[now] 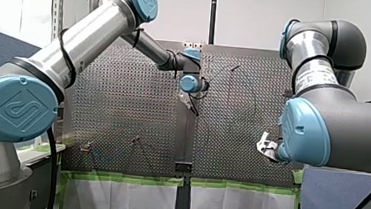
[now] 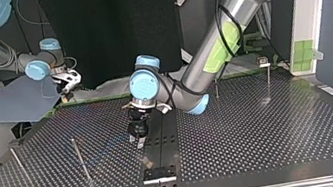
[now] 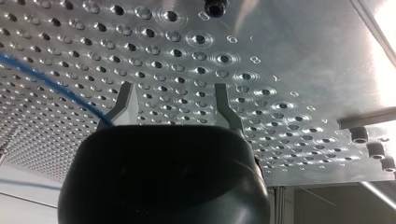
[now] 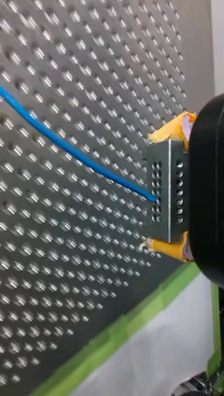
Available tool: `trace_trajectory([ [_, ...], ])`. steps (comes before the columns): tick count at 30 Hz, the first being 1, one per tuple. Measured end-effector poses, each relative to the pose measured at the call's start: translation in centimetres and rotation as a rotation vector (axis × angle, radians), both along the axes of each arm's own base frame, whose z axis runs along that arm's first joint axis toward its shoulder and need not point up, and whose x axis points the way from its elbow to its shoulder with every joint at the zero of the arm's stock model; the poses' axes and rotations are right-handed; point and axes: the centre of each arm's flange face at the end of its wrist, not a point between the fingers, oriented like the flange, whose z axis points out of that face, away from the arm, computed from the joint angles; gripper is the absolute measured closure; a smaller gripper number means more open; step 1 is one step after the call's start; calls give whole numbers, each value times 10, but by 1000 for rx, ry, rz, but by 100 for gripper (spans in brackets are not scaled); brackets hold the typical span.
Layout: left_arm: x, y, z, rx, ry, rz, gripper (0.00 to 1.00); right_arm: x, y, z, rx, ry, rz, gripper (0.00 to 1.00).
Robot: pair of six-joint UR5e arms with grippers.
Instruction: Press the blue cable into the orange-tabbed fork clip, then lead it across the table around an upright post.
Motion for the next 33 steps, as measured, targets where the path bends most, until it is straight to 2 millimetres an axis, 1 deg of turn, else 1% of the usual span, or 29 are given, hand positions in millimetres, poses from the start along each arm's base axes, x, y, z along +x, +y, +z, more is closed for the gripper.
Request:
trace_trajectory([
  [8,0,1,0,0,1,1,20,-9,0,-19,6,2,-13,100],
  [9,1,1,0,0,1,2,16,-10,0,-23,8,2,-15,100],
  [10,2,2,0,0,1,3,16,-11,1,-26,10,1,-17,100],
  [12,3,4,0,-1,2,6,9,-13,1,-34,15,1,-20,100],
  [13,4,5,0,-1,2,7,9,-14,2,-37,19,1,-21,100],
  [14,4,5,0,-1,2,8,5,-14,2,-41,22,1,-23,100],
  [16,6,7,0,-1,3,10,5,-16,3,-47,28,0,-25,100],
  [19,6,8,0,-3,2,12,5,-19,2,-53,31,-2,-31,100],
  [20,6,8,0,-3,2,12,1,-20,2,-54,31,-3,-32,100],
  [30,9,9,0,-6,3,2,1,-30,0,-61,35,-12,-55,100],
  [33,10,11,0,-7,3,1,1,-34,-2,-67,27,-17,-67,100],
])
